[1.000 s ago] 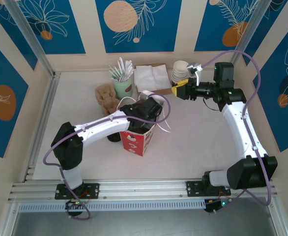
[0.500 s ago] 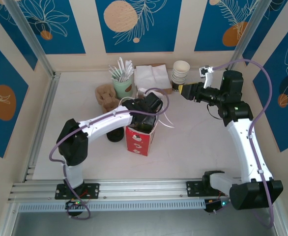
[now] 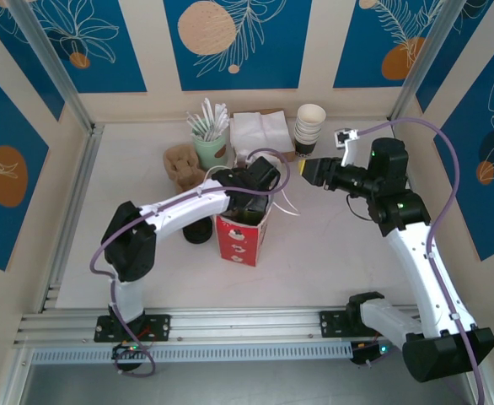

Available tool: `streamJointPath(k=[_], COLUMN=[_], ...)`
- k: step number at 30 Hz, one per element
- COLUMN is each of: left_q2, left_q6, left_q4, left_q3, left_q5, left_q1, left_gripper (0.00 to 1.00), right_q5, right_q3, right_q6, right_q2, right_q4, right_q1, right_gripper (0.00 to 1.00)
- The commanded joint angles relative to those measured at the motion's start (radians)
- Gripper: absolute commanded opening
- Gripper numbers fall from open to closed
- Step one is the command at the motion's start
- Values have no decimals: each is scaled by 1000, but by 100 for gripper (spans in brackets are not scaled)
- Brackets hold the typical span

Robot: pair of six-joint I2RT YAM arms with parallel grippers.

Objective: Pack the takeout coffee

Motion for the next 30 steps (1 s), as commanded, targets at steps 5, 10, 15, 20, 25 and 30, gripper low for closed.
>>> streamJointPath(k=[5, 10, 15, 20, 25, 30], left_q2=[71, 80, 82, 86, 79, 70], left_q6=[-16, -26, -27, -23, -24, -38], left_q4=[-41, -42, -38, -49, -83, -123], left_q3=[-8, -7, -2, 13, 55, 98], left_q5=[44, 51, 69, 78, 66, 38], left_q1=[16, 22, 31, 37, 42, 42], left_gripper=[61, 61, 61, 62, 71, 82], right_q5=[93, 217, 278, 294, 286, 281], right_q3=[-28, -44, -91, -94, -81, -64], right_q6=[72, 119, 212, 221, 235, 237], right_q2=[-5, 9, 0, 17, 50, 90], right_q4=[-9, -56, -25, -26, -22, -27], right_q1=[51, 99, 120, 139, 149, 170], right_gripper=[49, 59, 59, 58, 58, 59])
